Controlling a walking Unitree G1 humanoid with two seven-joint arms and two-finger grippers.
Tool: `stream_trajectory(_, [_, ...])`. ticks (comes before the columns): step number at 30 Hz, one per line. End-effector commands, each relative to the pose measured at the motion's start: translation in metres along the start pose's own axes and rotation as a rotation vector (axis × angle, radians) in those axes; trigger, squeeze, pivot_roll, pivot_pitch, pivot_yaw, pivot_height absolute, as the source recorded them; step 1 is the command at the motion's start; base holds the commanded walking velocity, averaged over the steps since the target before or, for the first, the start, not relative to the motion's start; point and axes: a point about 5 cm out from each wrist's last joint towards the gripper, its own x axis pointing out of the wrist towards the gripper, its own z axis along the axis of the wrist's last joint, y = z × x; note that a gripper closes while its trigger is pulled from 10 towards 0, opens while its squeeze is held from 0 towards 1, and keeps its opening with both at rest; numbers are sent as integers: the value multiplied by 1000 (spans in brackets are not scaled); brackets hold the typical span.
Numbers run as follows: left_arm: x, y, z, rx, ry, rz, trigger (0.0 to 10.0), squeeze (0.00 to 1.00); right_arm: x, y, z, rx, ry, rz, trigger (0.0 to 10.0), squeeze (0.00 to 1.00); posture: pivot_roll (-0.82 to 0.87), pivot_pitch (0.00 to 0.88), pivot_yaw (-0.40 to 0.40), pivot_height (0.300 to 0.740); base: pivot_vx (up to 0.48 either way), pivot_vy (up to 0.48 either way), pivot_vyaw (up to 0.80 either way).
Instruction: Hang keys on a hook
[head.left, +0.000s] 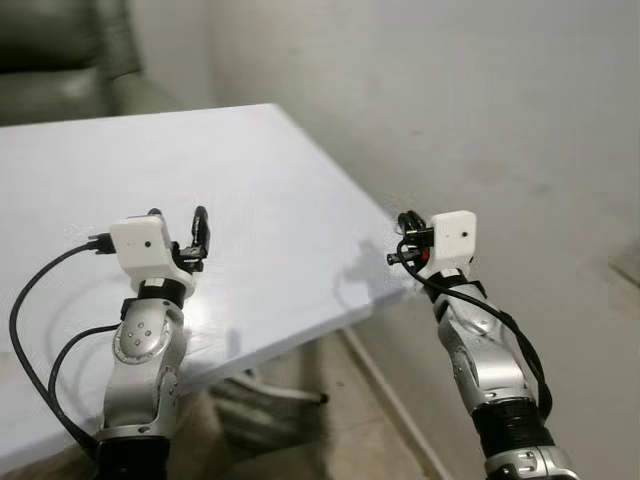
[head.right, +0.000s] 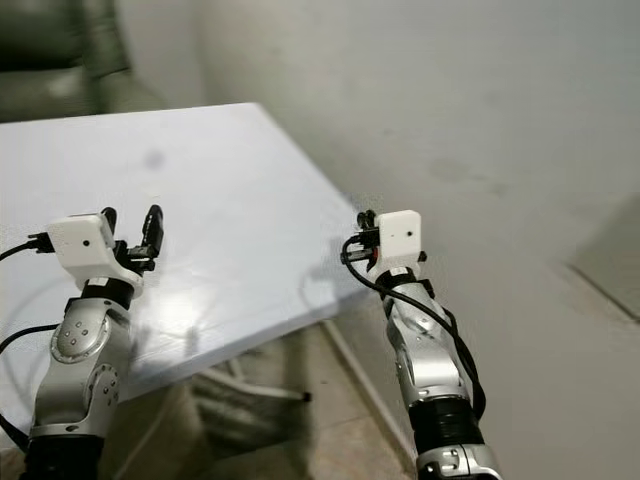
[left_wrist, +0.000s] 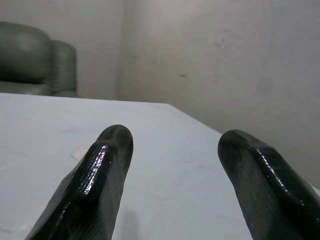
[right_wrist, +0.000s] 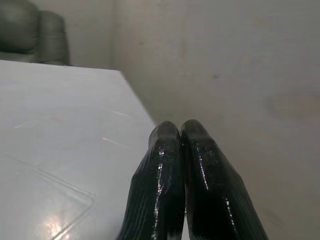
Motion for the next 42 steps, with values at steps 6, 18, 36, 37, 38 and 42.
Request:
stream_trajectory(6, [1,0,3,-1,-9,1,10000,0,2,1,4,-13,-10,17,10000,0,-60,2,-66,740,0,0,-740])
stream_trajectory(18, [0,0,2,-15,-5,6,10000,0,1,2,3,-14,-7,24,10000,0,-58,7,-71,740,0,0,-739])
stream_trajectory(36, [-3,3,-2,-37,30,44,10000,0,1,1,4,-15,-1,35,10000,0,-53,26,-81,740,0,44,-743])
stream_trajectory(37, [-3,3,-2,-39,31,44,10000,0,1,1,4,-14,-1,34,10000,0,-53,26,-81,740,0,0,-744])
stream_trajectory(38, [-3,4,-2,-38,33,46,10000,0,1,2,4,-13,0,34,10000,0,-53,29,-81,740,0,0,-744])
stream_trajectory(42, [-4,5,-2,-36,36,49,10000,0,1,2,4,-11,0,32,10000,0,-53,33,-78,740,0,0,-744])
